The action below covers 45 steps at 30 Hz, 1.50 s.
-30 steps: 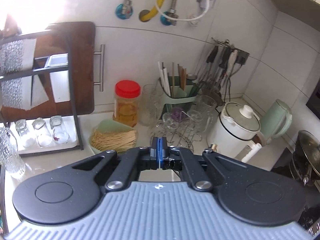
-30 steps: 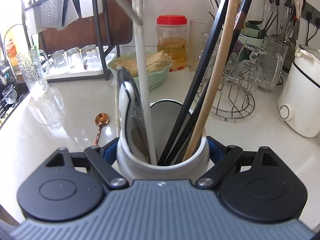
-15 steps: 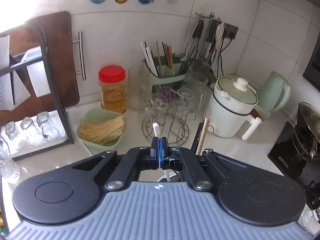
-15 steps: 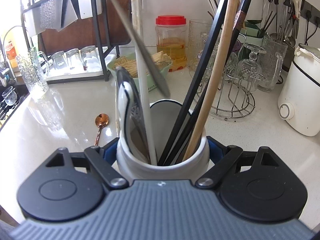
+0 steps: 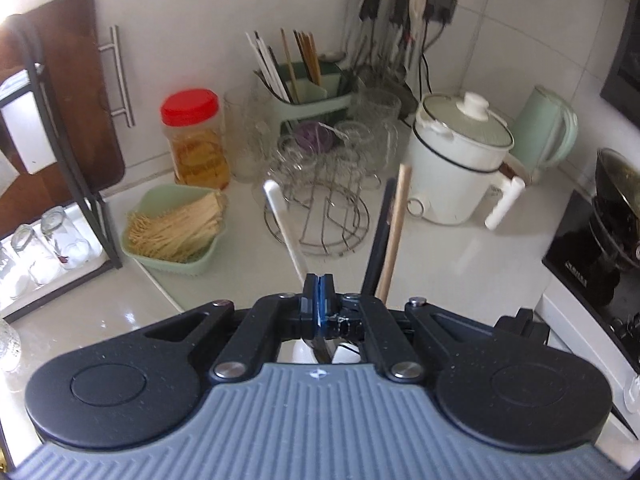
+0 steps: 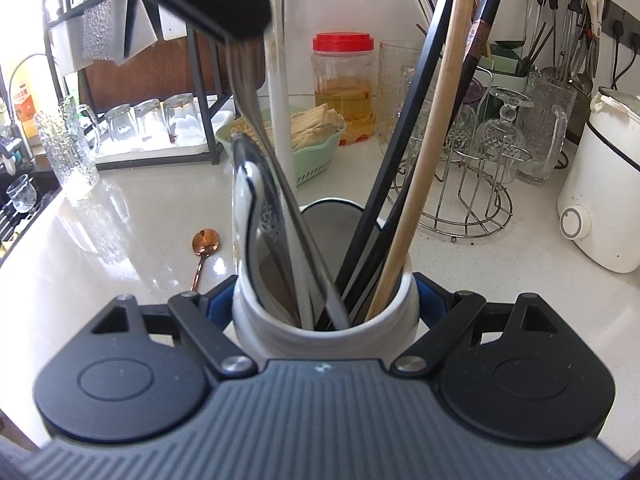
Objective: Organize utensils
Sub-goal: 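Lower the silver fork into the mug held by the right gripper, then open the left gripper to release the fork into the mug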
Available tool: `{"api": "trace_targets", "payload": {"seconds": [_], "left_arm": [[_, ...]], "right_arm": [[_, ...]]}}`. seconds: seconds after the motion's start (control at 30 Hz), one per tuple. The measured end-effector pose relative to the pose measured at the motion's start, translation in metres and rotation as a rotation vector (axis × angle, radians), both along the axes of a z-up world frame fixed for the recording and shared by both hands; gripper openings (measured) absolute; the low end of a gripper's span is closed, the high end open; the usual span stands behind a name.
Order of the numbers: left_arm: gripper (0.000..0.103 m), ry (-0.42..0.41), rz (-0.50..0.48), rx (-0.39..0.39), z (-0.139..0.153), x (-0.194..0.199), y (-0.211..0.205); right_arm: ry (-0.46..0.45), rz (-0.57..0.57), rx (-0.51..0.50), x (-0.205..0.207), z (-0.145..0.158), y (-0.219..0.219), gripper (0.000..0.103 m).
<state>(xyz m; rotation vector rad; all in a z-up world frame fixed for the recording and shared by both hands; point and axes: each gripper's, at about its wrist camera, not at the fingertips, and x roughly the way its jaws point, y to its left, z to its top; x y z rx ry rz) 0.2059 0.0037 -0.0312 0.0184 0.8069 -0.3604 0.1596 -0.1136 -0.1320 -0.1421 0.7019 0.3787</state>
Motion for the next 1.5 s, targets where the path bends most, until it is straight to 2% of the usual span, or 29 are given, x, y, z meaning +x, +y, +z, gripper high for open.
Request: {"api": "trace_targets", "payload": {"seconds": [0.33, 0.53, 0.7, 0.8, 0.97, 1.0, 1.27, 1.37, 1.5], "left_arm": [[0.002, 0.081, -0.085, 0.035, -0.028, 0.007, -0.015], [0.002, 0.101, -0.106, 0.048, -0.033, 0.011, -0.02], [0.002, 0.111, -0.102, 0.01, -0.03, 0.012, -0.016], [0.004, 0.1, -0.08, -0.008, -0.025, 0.011, -0.011], [0.027, 0.074, -0.026, -0.054, -0.014, 0.004, 0.004], [0.029, 0.069, -0.015, -0.06, -0.011, 0.003, 0.007], [0.037, 0.019, 0.092, -0.111, 0.002, -0.014, 0.045], [0.042, 0.02, 0.146, -0.123, -0.001, -0.016, 0.061], [0.044, 0.036, 0.212, -0.121, -0.012, -0.018, 0.081]], "right_arm": [[-0.004, 0.003, 0.006, 0.0, -0.001, 0.0, 0.09], [-0.007, 0.002, 0.01, 0.0, -0.001, 0.0, 0.091], [-0.007, 0.002, 0.012, 0.0, -0.001, -0.001, 0.091], [-0.007, 0.002, 0.013, 0.0, -0.002, -0.001, 0.091], [-0.004, -0.001, 0.009, 0.0, -0.001, 0.0, 0.09], [-0.002, -0.002, 0.009, 0.0, -0.001, 0.001, 0.09], [0.008, -0.006, 0.004, 0.002, 0.001, 0.002, 0.09], [0.014, -0.009, 0.004, 0.003, 0.001, 0.002, 0.09], [0.02, -0.019, 0.005, 0.003, 0.001, 0.003, 0.09]]}}
